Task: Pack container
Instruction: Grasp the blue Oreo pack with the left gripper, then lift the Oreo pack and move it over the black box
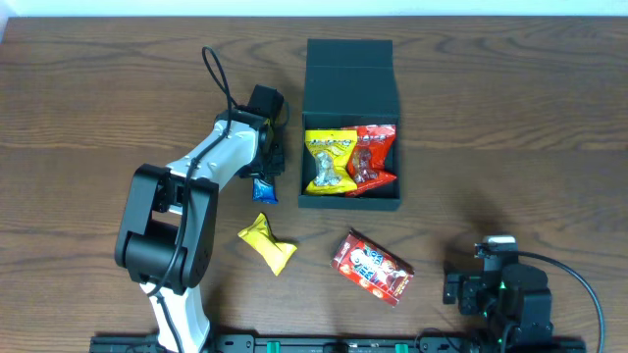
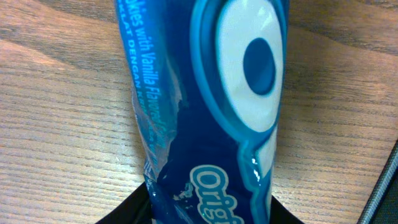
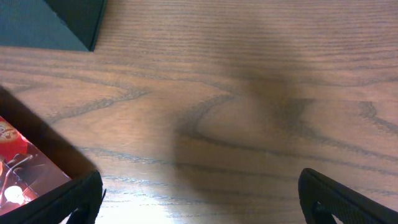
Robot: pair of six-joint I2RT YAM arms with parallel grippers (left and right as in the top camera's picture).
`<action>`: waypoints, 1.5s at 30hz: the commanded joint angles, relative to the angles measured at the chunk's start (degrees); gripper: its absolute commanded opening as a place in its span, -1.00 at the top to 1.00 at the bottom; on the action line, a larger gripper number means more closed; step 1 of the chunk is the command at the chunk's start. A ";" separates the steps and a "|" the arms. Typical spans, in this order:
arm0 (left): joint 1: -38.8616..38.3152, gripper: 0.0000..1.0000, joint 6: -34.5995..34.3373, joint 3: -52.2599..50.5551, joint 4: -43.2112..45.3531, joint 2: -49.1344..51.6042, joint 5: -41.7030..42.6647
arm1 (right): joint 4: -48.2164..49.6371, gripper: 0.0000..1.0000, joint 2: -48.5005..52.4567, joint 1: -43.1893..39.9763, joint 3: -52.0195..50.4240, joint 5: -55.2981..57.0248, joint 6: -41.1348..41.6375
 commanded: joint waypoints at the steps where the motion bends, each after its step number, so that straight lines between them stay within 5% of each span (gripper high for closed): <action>1: -0.02 0.26 -0.26 1.16 -0.17 0.26 -0.81 | -0.20 -0.98 -0.42 -0.50 -0.24 -0.15 -0.66; 30: -0.74 0.59 -0.26 1.20 -4.72 -13.09 -1.05 | -0.20 -0.99 -0.42 -0.50 -0.24 -0.15 -0.66; 45: -13.33 0.72 -5.07 6.58 -14.32 -22.01 -4.50 | -0.20 -0.99 -0.42 -0.50 -0.24 -0.15 -0.66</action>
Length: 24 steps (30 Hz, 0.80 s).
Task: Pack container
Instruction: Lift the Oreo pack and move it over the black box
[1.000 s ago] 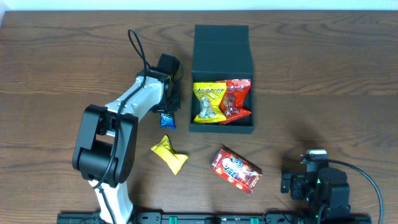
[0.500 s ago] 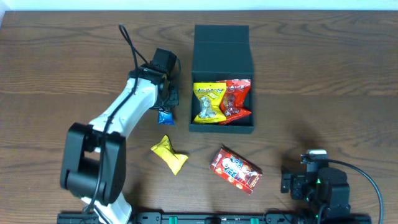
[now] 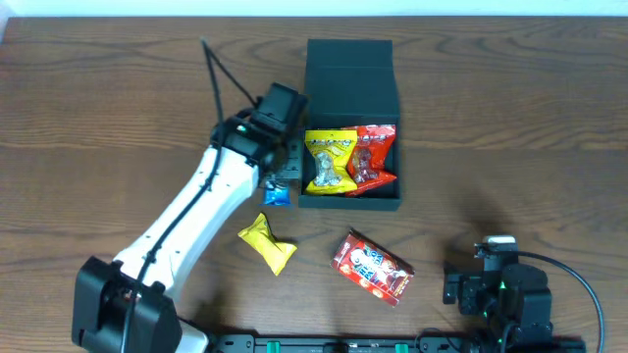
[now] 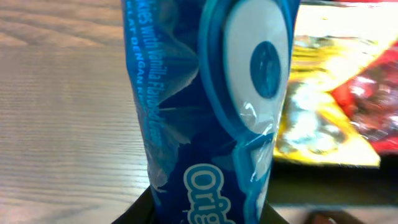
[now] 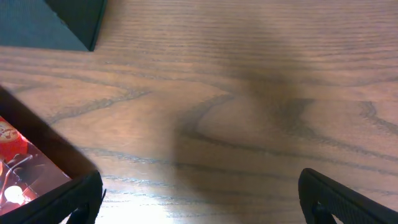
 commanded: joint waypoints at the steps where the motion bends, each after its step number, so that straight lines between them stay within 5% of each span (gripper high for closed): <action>1: -4.00 0.72 -2.51 4.66 -0.66 -0.76 -2.47 | -0.20 -0.98 -0.42 -0.50 -0.24 -0.15 -0.66; 14: -10.95 0.73 -4.66 20.35 -3.65 12.31 -3.82 | -0.20 -0.99 -0.42 -0.50 -0.24 -0.15 -0.66; 24: -9.42 0.74 -5.07 21.64 -3.76 18.64 -2.43 | -0.20 -0.98 -0.42 -0.52 -0.24 -0.15 -0.66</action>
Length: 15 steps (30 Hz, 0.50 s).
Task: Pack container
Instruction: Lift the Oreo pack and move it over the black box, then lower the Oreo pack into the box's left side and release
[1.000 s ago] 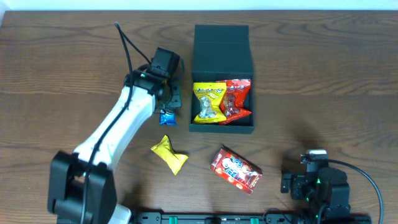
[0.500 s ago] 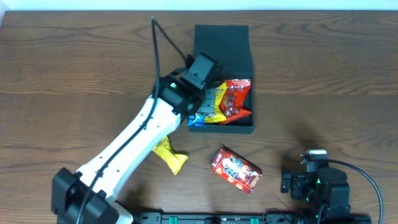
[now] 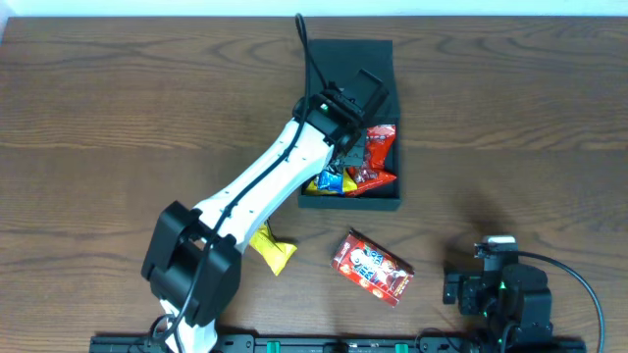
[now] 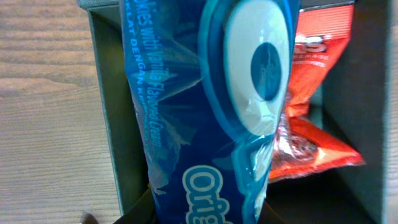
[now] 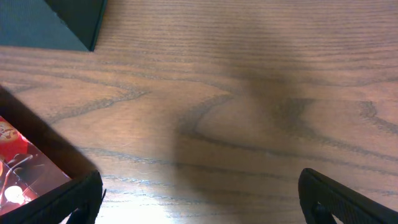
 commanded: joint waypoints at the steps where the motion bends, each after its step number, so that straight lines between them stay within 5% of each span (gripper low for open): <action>1: 1.49 0.74 -0.70 1.64 -0.11 0.76 -0.22 | -0.20 -0.99 -0.42 -0.52 -0.24 -0.11 -0.66; 15: 3.13 0.73 -0.72 -0.87 -0.20 1.66 0.02 | -0.20 -0.98 -0.42 -0.50 -0.24 -0.13 -0.66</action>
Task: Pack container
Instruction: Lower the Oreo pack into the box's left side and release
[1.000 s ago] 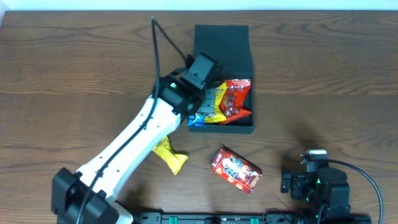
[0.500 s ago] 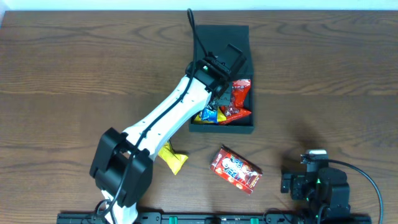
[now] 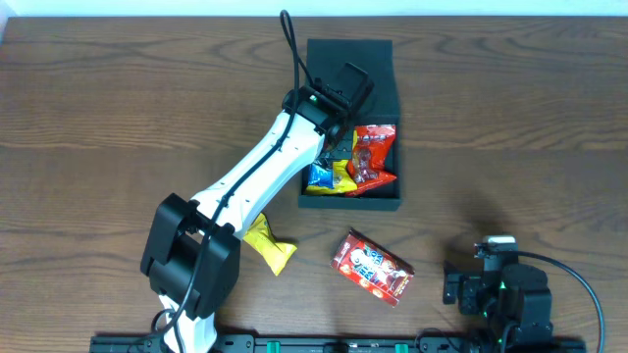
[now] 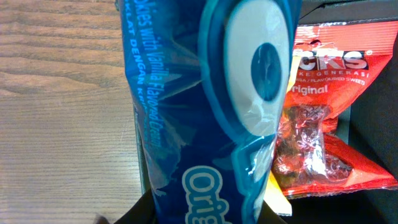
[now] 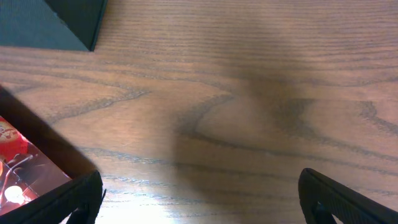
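Observation:
The black box (image 3: 350,69) stands open at the back of the table. Inside lie a red snack bag (image 3: 372,157) and a yellow bag (image 3: 340,175), mostly covered. My left gripper (image 3: 328,147) hangs over the box's left side, shut on a blue Oreo packet (image 4: 211,112), whose lower end (image 3: 319,176) shows inside the box. The red bag (image 4: 317,124) lies just right of the packet. My right gripper (image 5: 199,199) is open low over bare wood at the front right.
A yellow wrapped snack (image 3: 267,242) and a red snack packet (image 3: 373,267) lie on the table in front of the box. The red packet's corner (image 5: 18,168) shows at the left of the right wrist view, the box's corner (image 5: 56,22) at top left.
My left gripper with the blue packet has shifted slightly toward the box's left wall and back; the packet's end now shows at the box's front left. The right arm is unchanged.
My left gripper held the blue packet above the table left of the box. Then it was at the box's left edge beside the yellow bag. Then it was over the box interior, where it stays now, covering the yellow bag. The right arm stayed still.

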Robot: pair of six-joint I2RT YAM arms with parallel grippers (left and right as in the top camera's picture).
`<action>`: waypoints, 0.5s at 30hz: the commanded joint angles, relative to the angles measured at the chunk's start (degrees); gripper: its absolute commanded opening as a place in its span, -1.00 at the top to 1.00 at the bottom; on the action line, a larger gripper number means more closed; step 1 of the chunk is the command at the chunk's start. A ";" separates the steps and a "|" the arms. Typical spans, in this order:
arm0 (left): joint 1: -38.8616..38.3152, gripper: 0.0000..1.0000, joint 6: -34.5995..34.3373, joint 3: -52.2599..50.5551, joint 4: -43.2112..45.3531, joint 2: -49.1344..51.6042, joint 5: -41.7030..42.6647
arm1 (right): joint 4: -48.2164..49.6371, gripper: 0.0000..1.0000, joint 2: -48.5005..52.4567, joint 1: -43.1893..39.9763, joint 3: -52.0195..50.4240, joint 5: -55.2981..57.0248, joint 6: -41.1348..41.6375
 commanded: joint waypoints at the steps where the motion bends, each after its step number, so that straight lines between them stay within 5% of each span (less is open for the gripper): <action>1: 0.20 0.74 -0.72 -0.87 0.00 0.74 0.04 | -0.20 -0.99 -0.42 -0.50 -0.24 -0.11 -0.66; 15: 1.53 0.73 -1.53 -5.79 2.99 0.74 0.04 | -0.20 -0.99 -0.42 -0.52 -0.24 -0.13 -0.66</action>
